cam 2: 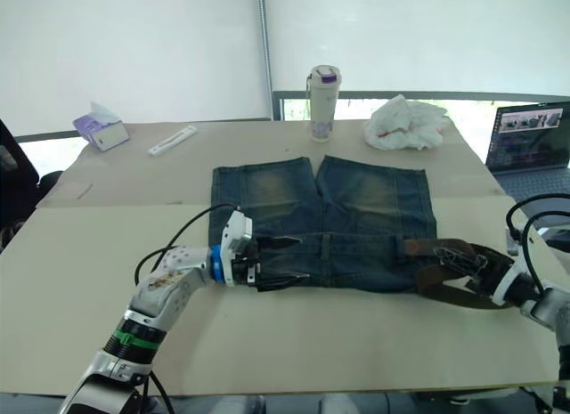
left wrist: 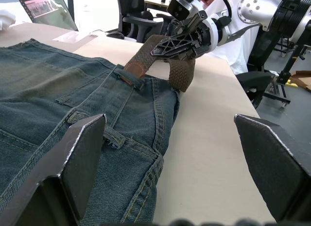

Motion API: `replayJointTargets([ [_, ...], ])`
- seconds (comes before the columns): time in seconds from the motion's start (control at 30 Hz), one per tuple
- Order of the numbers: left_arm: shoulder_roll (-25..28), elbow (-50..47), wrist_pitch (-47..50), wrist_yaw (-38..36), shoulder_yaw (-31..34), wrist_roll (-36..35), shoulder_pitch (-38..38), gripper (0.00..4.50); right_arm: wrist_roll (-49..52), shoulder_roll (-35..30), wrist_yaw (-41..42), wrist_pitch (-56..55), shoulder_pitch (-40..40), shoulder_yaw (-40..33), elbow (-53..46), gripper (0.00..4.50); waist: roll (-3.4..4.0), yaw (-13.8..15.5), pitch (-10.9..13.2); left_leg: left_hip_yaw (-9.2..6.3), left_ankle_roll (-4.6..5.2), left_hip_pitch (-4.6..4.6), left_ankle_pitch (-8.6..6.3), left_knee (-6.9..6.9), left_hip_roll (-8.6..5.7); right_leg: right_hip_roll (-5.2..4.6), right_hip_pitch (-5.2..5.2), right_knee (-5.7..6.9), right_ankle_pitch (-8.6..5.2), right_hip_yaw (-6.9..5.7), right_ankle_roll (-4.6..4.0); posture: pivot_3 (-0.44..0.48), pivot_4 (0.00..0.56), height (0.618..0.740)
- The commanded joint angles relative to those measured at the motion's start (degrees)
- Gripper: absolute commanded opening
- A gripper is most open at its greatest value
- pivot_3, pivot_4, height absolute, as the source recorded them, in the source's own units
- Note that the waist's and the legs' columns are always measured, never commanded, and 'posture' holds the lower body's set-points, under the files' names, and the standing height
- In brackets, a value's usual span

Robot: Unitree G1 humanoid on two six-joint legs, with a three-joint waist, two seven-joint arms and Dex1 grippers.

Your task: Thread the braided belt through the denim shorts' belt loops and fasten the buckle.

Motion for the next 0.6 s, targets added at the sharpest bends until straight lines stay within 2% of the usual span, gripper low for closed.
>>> replayJointTargets([
  [0.03,-0.2,-0.3,-1.3,-0.5,0.4,0.2,-1.2,4.46,-1.8,1.0,1.1,0.1,-1.9,1.5,0.1,0.0,0.0,-0.1,0.0,0.01,0.0,0.01,0.0,0.0,0.0,0.0,0.0,0.01,0.0,0.0,0.0,0.0,0.15,0.74],
  [0.4,-1.2,-0.3,-0.9,-0.2,0.1,0.1,-1.2,4.46,-3.6,8.3,-1.2,1.3,-3.7,2.9,-1.9,0.0,0.04,-0.3,0.0,-0.02,0.0,0.08,0.0,0.0,0.01,0.0,0.01,0.09,0.02,0.01,-0.02,0.0,0.15,0.74],
  [0.6,-3.9,0.3,3.1,1.8,1.8,-2.7,-2.2,4.46,4.4,10.9,0.0,10.1,-2.8,-3.2,-3.8,0.0,0.04,-0.4,0.0,-0.15,0.0,0.1,0.0,-0.01,0.02,0.04,0.03,0.12,0.02,0.0,-0.04,0.0,0.15,0.74],
])
